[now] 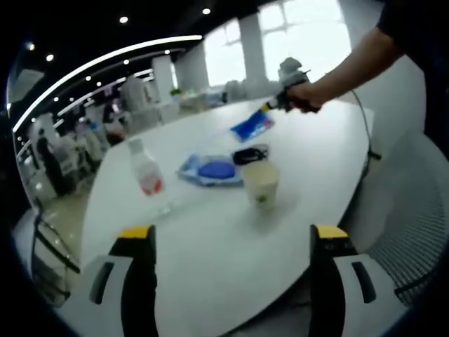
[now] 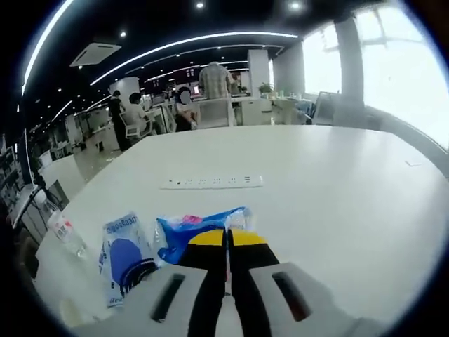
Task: Arrange the tabletop items into an orderly group along one side of the table until the central work area is clear of visible clutter.
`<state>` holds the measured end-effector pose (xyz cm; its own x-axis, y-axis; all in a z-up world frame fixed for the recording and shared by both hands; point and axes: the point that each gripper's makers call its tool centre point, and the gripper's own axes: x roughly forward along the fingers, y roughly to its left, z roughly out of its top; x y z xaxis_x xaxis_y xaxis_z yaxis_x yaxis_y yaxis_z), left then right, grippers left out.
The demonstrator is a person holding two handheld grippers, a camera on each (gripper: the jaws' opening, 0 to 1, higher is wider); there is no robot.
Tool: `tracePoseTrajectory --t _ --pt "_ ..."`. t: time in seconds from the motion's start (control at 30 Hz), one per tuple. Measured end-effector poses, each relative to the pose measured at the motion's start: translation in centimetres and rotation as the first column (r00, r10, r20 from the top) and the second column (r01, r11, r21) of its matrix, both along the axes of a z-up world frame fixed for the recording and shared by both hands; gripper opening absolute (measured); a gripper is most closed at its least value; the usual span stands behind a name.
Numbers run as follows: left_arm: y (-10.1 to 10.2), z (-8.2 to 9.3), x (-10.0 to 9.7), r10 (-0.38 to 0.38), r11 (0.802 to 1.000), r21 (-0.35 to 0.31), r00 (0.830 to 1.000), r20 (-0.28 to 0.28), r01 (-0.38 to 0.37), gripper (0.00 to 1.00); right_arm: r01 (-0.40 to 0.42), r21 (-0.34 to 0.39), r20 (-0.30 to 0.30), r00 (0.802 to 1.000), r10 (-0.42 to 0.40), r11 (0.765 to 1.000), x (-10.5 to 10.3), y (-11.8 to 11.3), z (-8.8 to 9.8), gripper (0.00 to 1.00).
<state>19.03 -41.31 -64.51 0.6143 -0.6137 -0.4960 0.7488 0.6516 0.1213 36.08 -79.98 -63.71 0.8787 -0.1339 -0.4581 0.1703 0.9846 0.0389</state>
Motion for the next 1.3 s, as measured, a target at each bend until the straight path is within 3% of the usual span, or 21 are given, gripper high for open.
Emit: tracePoseTrajectory --t 0.53,1.3 --pt "0.0 -0.3 -0.2 -0.012 1.000 0.013 1.000 -0.008 0.012 0.87 0.099 -0.011 -0.016 0.995 -0.099 0.995 -3.3 -4.6 -1.2 0.00" --pt "0.0 -0.5 -0.5 -0.021 0.999 0.024 1.000 -0.021 0.021 0.86 0.105 -0.022 -0.087 0.991 -0.107 0.994 -5.3 -5.3 -4.5 0.00"
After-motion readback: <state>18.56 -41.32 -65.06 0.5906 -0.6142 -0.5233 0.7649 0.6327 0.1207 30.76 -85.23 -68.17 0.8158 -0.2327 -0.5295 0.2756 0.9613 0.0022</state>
